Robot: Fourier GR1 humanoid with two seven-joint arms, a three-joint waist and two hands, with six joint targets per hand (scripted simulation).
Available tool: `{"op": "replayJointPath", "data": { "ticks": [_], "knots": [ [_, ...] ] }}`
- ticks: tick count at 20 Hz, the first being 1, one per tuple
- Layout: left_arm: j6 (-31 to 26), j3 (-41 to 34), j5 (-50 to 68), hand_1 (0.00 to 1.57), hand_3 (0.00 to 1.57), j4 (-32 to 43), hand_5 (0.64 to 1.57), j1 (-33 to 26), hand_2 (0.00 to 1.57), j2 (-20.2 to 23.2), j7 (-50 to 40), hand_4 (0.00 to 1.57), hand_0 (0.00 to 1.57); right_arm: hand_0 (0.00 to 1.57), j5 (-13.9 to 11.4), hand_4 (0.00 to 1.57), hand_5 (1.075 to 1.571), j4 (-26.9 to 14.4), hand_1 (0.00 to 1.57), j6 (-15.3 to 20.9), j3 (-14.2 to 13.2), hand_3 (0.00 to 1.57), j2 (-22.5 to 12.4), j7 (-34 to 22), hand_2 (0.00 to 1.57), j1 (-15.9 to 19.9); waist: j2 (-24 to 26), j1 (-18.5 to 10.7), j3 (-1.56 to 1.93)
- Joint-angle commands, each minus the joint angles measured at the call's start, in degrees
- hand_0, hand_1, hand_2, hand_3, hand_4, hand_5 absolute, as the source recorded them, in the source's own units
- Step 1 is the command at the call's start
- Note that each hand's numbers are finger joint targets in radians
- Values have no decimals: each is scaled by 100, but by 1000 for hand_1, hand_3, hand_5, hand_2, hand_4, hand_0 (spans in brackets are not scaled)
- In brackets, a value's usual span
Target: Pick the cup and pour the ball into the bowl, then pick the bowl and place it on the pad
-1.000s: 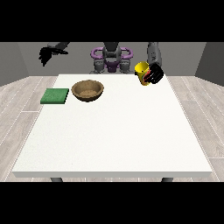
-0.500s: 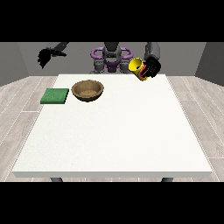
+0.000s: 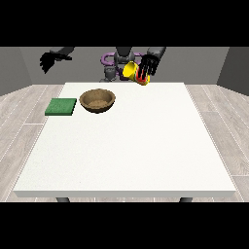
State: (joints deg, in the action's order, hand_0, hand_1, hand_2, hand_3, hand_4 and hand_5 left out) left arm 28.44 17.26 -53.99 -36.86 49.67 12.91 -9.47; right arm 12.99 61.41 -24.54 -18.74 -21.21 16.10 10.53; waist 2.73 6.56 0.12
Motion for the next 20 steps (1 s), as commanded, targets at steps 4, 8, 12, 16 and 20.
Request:
{"op": "replayJointPath", "data": {
  "ticks": [4, 8, 12, 16, 20],
  "knots": [
    [-647, 1234, -1682, 1501, 1571, 218, 1400, 706, 1571, -494, -1051, 1380, 1501, 0, 131, 0, 1571, -461, 0, -305, -205, 0, -294, 132, 0, 134, 98, -11, 6],
    [-1092, 1788, -2327, 1498, 1571, 464, 1056, 728, 1571, -826, -1233, 1571, 1498, 0, 85, 0, 1571, -363, 0, -190, -101, 0, -170, 57, 0, 292, -61, 167, -5],
    [-1818, 2536, -3232, 1533, 1571, 753, 1164, 1205, 1571, -941, -1432, 1556, 1533, 0, -31, 0, 1570, -367, 0, -60, 93, 0, 87, 38, 0, 434, 3, 237, 0],
    [-2055, 2976, -3692, 1479, 1571, 792, 1234, 1131, 1571, -666, -957, 1474, 1479, 0, -46, 0, 1571, -496, 0, -40, -74, 0, -83, 197, 0, 269, 133, 17, -5],
    [-2378, 3095, -4015, 1449, 1571, 843, 1137, 932, 1571, -950, -1053, 1529, 1449, 0, 134, 0, 1571, -412, 0, -317, -124, 0, -226, 42, 0, 200, 142, 212, -11]
  ]
}}
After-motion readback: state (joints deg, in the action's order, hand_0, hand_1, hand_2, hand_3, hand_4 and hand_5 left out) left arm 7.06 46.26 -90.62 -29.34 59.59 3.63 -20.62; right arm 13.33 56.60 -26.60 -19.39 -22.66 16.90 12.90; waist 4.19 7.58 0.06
